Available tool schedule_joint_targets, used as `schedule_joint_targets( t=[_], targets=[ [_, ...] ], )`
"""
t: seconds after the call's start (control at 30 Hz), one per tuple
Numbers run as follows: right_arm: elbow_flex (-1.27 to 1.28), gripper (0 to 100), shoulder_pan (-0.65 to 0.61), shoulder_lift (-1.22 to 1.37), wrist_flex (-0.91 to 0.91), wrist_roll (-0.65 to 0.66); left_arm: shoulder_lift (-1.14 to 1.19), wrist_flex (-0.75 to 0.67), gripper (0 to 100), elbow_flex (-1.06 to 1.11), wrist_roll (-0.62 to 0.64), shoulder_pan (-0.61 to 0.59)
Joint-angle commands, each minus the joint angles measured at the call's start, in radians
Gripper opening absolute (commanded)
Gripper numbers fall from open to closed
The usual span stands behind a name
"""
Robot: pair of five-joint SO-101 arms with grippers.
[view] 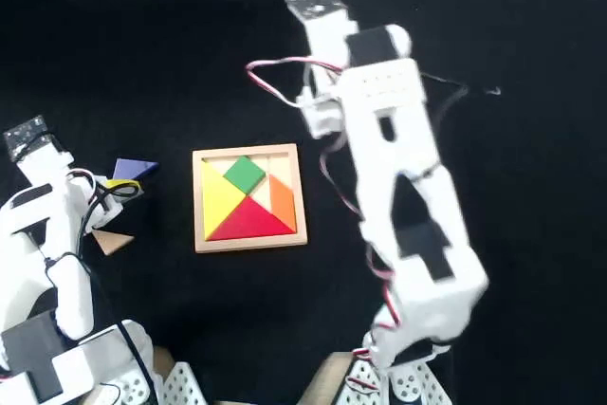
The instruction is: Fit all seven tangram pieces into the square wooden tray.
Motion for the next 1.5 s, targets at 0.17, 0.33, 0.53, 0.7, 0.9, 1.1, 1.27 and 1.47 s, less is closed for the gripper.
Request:
schedule_joint_targets(
  t=[0.17, 0.33, 0.53, 0.7, 0.9, 1.1, 1.27, 1.47],
  targets=[
    [0.736, 1.1, 0.061, -0.285, -0.572, -0.006, -0.041, -0.017, 39, 0.025, 0.000, 0.045],
    [0.967, 1.1, 0.064, -0.286, -0.841, -0.006, -0.044, -0.018, 39, 0.030, -0.002, 0.039],
    [1.043, 1.1, 0.068, -0.286, -0.974, -0.008, -0.040, -0.020, 39, 0.025, -0.002, 0.039],
    [1.044, 1.1, 0.068, -0.286, -0.979, -0.006, -0.037, -0.020, 39, 0.024, -0.002, 0.039],
    [1.044, 1.1, 0.068, -0.286, -0.982, -0.006, -0.044, -0.017, 39, 0.024, 0.005, 0.033],
    [1.047, 1.1, 0.069, -0.286, -0.982, -0.006, -0.124, 0.325, 39, -0.150, -0.121, -0.058],
    [1.047, 1.1, 0.066, -0.285, -0.982, -0.006, -0.129, 0.601, 39, -0.325, -0.347, -0.085],
    [1.047, 1.1, 0.066, -0.285, -0.982, -0.006, -0.049, 0.509, 39, -0.257, -0.520, -0.113]
  ],
)
